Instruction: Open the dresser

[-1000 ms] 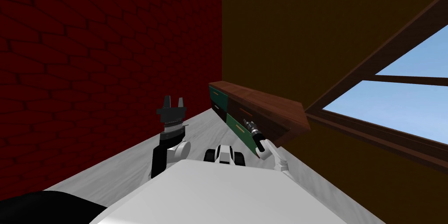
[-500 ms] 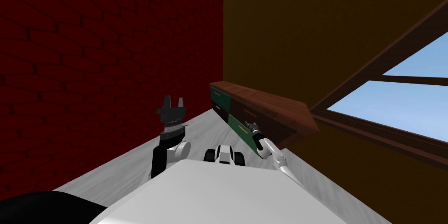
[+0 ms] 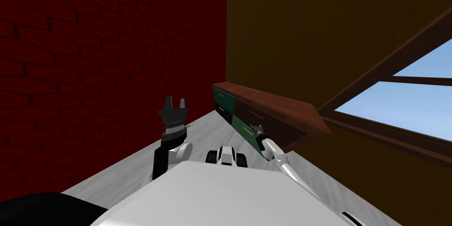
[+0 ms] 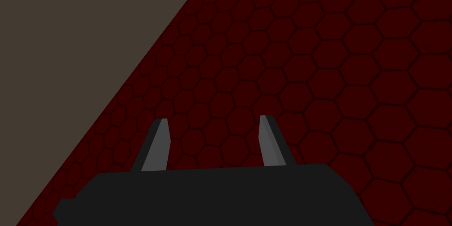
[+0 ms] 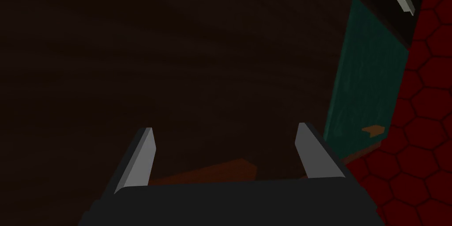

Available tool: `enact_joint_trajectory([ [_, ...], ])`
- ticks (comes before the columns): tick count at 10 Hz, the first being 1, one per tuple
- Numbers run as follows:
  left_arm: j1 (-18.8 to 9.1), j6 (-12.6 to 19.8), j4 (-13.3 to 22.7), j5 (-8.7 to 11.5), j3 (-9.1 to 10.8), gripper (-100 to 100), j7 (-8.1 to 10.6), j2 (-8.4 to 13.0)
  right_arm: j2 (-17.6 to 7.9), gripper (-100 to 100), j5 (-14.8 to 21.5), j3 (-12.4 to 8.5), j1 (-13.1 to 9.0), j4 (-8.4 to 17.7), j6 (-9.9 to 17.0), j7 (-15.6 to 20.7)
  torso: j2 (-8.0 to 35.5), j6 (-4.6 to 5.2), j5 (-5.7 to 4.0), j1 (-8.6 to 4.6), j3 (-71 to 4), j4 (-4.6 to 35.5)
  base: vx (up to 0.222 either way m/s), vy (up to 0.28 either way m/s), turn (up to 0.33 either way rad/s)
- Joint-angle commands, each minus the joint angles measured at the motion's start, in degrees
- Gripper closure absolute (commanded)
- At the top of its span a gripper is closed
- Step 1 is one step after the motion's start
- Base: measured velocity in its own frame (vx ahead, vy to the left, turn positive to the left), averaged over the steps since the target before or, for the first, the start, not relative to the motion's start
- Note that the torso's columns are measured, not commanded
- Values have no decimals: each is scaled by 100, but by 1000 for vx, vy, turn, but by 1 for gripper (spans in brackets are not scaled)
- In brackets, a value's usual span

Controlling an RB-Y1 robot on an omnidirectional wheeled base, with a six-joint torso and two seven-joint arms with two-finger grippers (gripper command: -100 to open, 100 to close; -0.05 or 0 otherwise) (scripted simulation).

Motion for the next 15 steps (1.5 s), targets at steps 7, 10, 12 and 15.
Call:
enact_joint_trajectory([
  [7, 0, 0, 0, 0, 0, 0, 0, 0, -467, -100, 835, 423, -593, 1153, 859, 328, -6, 1, 0, 2, -4, -1, 29, 110, -26],
  [10, 0, 0, 0, 0, 1, 0, 0, 0, -566, -100, 1044, 500, -726, 1445, 1033, 392, -7, 1, 0, 3, -5, -2, 16, 58, -18],
  [12, 0, 0, 0, 0, 0, 0, 0, 0, -771, -100, 1434, 643, -975, 1891, 1357, 511, -12, -1, 5, 18, -7, -3, 29, 130, -34],
  [15, 0, 0, 0, 0, 0, 0, 0, 0, -980, -100, 1761, 770, -1195, 2337, 1643, 616, -5, 0, -1, -5, -3, -1, 26, 118, -28],
])
